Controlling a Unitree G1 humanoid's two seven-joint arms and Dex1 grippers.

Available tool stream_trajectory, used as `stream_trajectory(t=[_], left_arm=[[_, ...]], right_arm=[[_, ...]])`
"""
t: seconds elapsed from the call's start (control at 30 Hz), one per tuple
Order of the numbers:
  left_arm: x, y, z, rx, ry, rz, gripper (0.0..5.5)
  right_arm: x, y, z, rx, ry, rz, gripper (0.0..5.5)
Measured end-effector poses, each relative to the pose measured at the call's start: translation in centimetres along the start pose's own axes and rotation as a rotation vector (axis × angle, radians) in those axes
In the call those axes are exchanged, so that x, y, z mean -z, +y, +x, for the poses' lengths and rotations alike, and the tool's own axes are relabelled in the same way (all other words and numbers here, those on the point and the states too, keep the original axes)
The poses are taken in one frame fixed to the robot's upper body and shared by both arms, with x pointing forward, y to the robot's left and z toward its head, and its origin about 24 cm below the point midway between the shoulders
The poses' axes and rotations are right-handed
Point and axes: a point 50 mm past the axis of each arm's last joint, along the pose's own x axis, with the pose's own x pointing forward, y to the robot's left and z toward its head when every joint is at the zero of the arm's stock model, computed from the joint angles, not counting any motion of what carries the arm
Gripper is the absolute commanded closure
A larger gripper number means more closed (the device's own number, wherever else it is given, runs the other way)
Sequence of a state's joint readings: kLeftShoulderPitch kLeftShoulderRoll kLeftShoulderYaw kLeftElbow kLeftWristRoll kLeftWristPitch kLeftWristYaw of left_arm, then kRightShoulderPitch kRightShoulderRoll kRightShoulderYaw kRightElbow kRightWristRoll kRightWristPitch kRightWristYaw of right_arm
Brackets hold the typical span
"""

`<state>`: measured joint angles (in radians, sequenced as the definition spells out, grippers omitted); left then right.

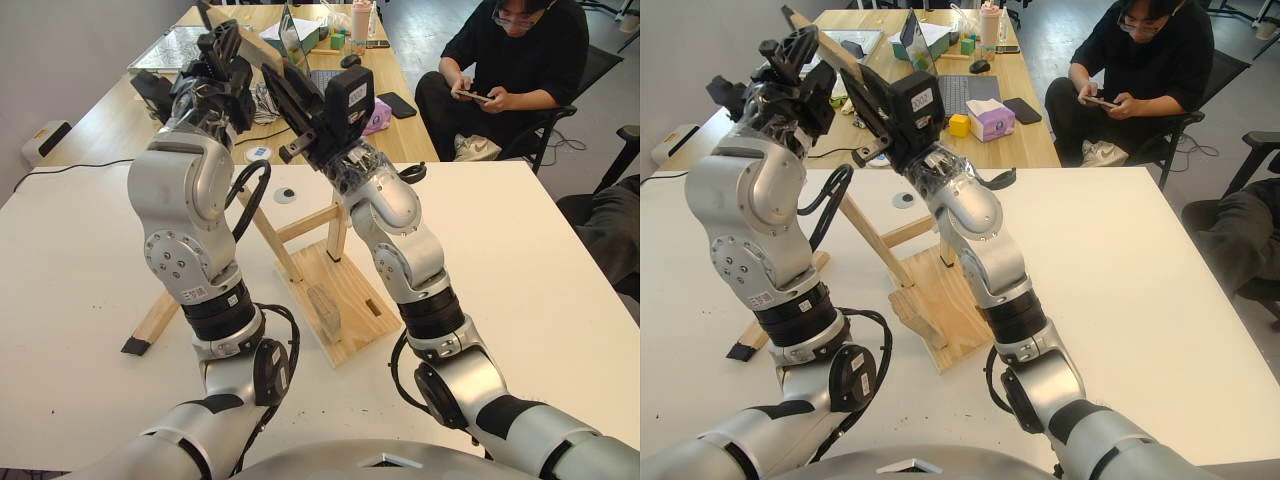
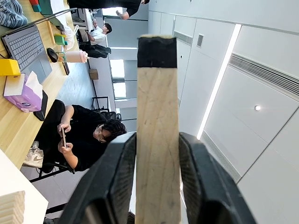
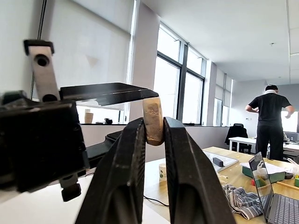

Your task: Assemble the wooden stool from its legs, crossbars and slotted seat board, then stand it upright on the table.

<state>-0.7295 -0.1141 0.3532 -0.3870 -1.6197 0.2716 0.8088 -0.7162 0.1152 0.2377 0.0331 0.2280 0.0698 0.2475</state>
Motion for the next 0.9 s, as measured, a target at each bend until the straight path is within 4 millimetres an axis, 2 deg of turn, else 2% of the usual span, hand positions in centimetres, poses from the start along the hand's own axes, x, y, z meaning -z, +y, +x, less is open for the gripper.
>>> stream_trajectory(t=[0.2,0.3,0.5,0.53,0.6,0.67,0.8,0.83,0.9], left_arm=[[0.0,-0.2,-0.1,0.005,0.0,0.024,4.22],[-0.2,-0.4,0.0,0.026,0.02,0.14,4.22],[-1.6,-0.7,-0.3,0.113,0.086,0.496,4.22],[-1.8,-0.7,-0.5,0.12,0.094,0.525,3.85],[-2.2,-0.5,-0.7,0.116,0.108,0.571,3.54],[-2.6,1.6,-1.1,0.033,0.142,0.591,3.28],[-2.4,1.9,-1.3,0.028,0.18,0.564,2.63],[-2.5,1.9,-1.3,0.033,0.191,0.599,2.46],[-3.4,1.7,-1.5,0.063,0.18,0.855,2.16]], right_arm=[[0.0,0.0,0.0,0.002,-0.011,-0.018,5.08],[0.0,-0.1,0.1,0.011,-0.017,-0.053,5.09],[0.2,-0.2,0.2,0.002,-0.01,-0.098,5.09],[0.3,-0.2,0.2,-0.006,-0.005,-0.1,5.09],[0.2,-0.4,0.2,0.001,-0.005,-0.111,5.09],[-1.7,-2.2,0.5,0.099,-0.095,-0.138,5.09],[-2.4,-2.1,0.8,0.093,-0.138,-0.146,5.09],[-2.4,-2.1,0.7,0.092,-0.139,-0.151,5.09],[-2.5,-2.3,0.7,0.091,-0.136,-0.178,5.09]])
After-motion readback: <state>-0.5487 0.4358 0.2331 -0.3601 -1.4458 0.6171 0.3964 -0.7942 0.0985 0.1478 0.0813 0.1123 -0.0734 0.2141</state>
